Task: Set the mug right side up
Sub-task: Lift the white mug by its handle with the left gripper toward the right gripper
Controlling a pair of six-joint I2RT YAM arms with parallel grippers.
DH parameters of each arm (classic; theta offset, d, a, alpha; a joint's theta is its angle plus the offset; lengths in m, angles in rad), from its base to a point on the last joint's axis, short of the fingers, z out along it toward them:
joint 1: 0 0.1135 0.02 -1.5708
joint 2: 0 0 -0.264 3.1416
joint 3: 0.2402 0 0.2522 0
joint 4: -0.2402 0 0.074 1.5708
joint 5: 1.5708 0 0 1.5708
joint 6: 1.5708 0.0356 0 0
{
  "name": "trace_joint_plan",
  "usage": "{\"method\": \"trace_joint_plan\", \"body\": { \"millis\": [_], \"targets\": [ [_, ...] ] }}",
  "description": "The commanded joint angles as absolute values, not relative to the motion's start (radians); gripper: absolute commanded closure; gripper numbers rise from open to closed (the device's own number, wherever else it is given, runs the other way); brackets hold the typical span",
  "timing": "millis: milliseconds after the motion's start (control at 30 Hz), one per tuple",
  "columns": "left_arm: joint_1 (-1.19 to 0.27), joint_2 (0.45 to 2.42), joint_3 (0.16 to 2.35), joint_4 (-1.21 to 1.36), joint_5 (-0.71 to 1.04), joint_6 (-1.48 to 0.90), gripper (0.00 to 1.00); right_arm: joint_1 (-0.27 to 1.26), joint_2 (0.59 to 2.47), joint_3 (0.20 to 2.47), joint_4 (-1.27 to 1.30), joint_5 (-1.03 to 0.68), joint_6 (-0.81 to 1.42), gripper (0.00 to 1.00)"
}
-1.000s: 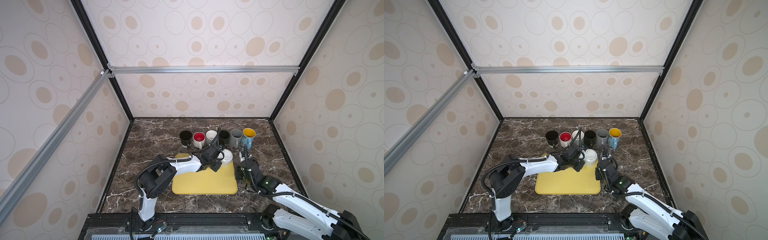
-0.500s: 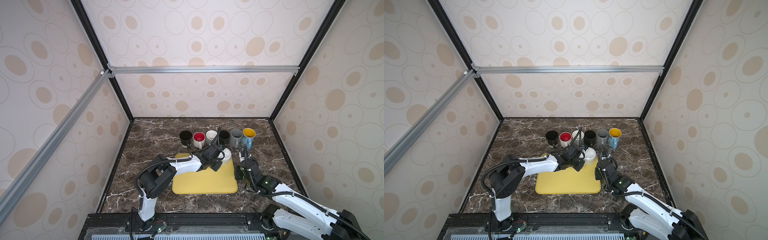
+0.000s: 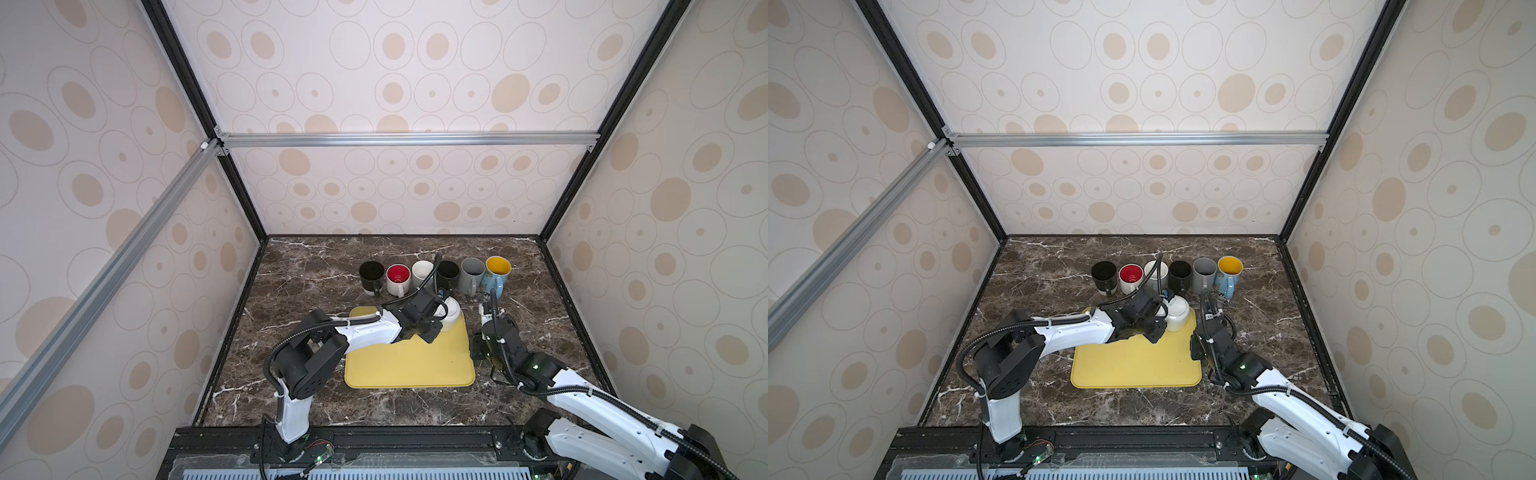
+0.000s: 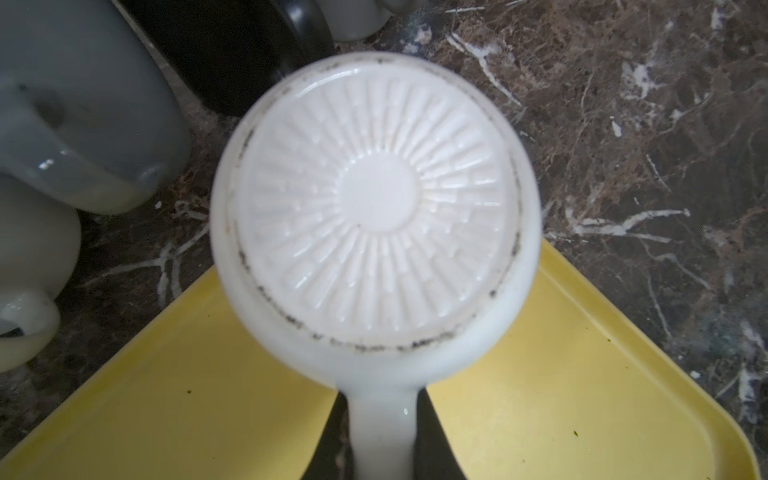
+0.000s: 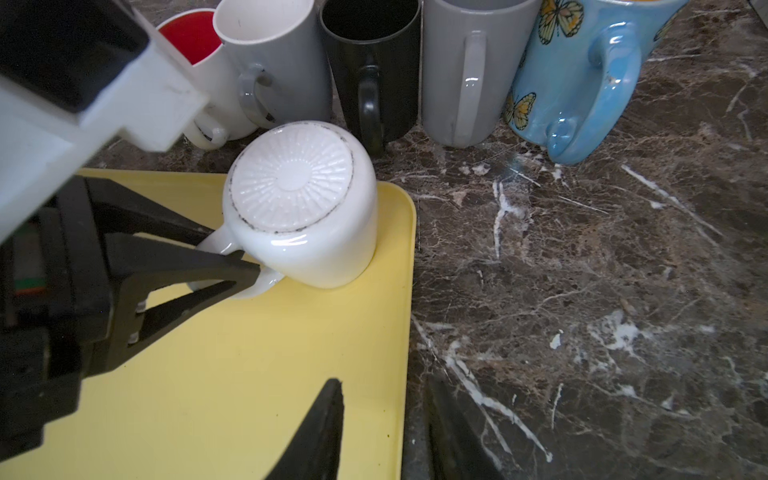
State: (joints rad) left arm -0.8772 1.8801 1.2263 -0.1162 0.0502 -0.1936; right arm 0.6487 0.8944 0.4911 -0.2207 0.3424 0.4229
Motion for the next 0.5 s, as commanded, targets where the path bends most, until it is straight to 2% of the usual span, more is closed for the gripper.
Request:
{"method": "trace_joint_plan", "body": {
  "millis": [0, 333, 467],
  "targets": [
    [-0.882, 1.785, 1.219, -0.071, 0.044, -0.181, 1.00, 0.643, 0.867, 0.485, -0.248, 0.322, 0.438, 0.65],
    [-0.881, 1.646, 1.139, 0.012, 0.080, -0.214, 1.00, 0.643, 0.803, 0.480, -0.232, 0.255, 0.457, 0.65],
    [-0.881, 1.560, 1.082, 0.097, 0.088, -0.255, 1.00, 0.643, 0.749, 0.469, -0.203, 0.179, 0.479, 0.65]
  ]
}}
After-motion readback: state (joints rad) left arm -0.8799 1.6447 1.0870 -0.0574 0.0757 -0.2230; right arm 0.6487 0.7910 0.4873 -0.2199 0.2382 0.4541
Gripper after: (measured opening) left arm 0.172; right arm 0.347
